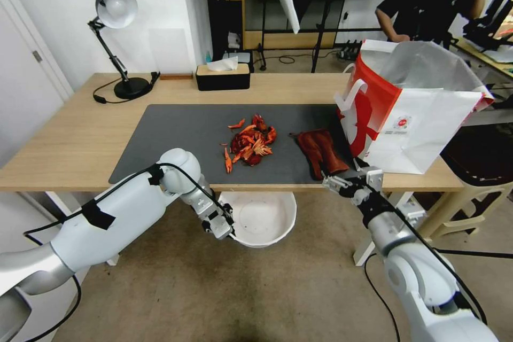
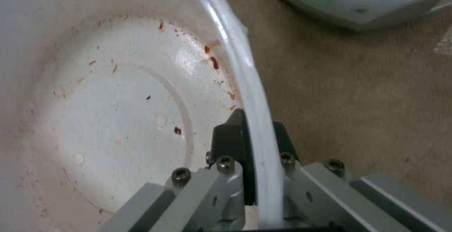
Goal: Sweep shrimp from table into container with towel, then put container into takeout bag.
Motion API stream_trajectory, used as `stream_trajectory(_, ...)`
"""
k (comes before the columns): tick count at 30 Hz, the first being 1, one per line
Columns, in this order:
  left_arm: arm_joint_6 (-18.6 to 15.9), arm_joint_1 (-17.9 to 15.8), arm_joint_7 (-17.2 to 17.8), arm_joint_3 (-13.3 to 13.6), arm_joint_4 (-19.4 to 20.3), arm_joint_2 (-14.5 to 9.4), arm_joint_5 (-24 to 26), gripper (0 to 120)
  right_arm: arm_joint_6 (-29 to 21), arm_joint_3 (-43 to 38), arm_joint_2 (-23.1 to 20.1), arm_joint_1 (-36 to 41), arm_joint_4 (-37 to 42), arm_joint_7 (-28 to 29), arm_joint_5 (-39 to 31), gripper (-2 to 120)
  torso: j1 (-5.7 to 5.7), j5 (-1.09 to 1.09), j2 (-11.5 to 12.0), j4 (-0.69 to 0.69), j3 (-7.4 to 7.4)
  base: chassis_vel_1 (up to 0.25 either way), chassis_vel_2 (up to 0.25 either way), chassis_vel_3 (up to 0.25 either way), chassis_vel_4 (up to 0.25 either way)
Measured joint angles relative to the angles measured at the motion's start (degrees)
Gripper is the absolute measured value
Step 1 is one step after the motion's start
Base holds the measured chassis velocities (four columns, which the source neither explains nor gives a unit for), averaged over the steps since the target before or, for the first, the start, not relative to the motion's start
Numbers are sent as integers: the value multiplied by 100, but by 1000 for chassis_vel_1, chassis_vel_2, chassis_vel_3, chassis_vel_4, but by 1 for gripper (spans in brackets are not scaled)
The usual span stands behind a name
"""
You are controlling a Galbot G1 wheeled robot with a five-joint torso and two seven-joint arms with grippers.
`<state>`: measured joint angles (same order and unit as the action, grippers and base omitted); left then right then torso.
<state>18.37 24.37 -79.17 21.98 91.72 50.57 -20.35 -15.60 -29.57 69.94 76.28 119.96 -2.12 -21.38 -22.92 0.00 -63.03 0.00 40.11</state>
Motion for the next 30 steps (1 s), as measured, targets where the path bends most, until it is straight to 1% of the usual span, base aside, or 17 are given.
stream_trajectory(3, 0, 52, 2, -63, 15, -33, -1, 0, -232, 91, -112, -246, -76, 147, -47, 100, 0, 1, 0, 0, 0, 0, 0, 0, 0)
stream_trajectory(5, -1, 117, 4, -140, 22, -58, -4, 0, -417, 222, -237, -486, -181, 348, -121, 100, 0, -1, 0, 0, 0, 0, 0, 0, 0)
stream_trajectory(7, 0, 133, 6, -161, 25, -68, -4, 0, -512, 273, -274, -575, -213, 432, -154, 100, 0, 0, 0, 0, 0, 0, 0, 0, 0)
stream_trajectory(9, 3, 166, 17, -188, 25, -86, -5, 0, -802, 395, -336, -770, -273, 632, -252, 100, 0, 0, 0, 0, 0, 0, 0, 0, 0)
stream_trajectory(10, 3, 166, 17, -188, 25, -86, -5, 0, -802, 395, -336, -770, -273, 632, -252, 100, 0, 0, 0, 0, 0, 0, 0, 0, 0)
stream_trajectory(12, 14, 199, 27, -219, 17, -90, -7, 0, -1162, 534, -358, -981, -332, 846, -417, 100, 0, 0, 0, 0, 0, 0, 0, 0, 0)
stream_trajectory(14, 17, 213, 31, -234, 11, -89, -7, 0, -1371, 644, -358, -1147, -402, 1043, -623, 100, -1, 0, 0, 0, 0, 0, 0, 0, 0)
stream_trajectory(18, 20, 220, 36, -243, 3, -82, -10, 0, -1570, 755, -338, -1321, -481, 1236, -823, 100, 0, 0, 0, 0, 0, 0, 0, 0, 0)
stream_trajectory(20, 27, 238, 44, -265, -8, -82, -12, 0, -1781, 871, -303, -1503, -579, 1469, -1037, 100, 0, 0, 0, 0, 0, 0, 0, 0, 0)
stream_trajectory(24, 35, 270, 57, -288, -15, -84, -14, 0, -1888, 964, -281, -1619, -670, 1643, -1162, 100, 0, 0, 0, 0, 0, 0, 0, 0, 0)
stream_trajectory(26, 44, 311, 70, -311, -20, -93, -19, 0, -1995, 1062, -256, -1754, -771, 1904, -1331, 100, 0, 0, 0, 0, -1, 0, 0, 0, 0)
stream_trajectory(28, 48, 319, 73, -317, -21, -95, -19, 0, -2025, 1084, -249, -1788, -793, 1966, -1370, 100, 0, 0, 0, 0, 0, 0, 0, 0, 0)
stream_trajectory(30, 60, 336, 79, -348, -27, -101, -21, 0, -2114, 1155, -231, -1889, -862, 2156, -1469, 100, 0, 0, 0, 0, 0, 0, 0, 0, 0)
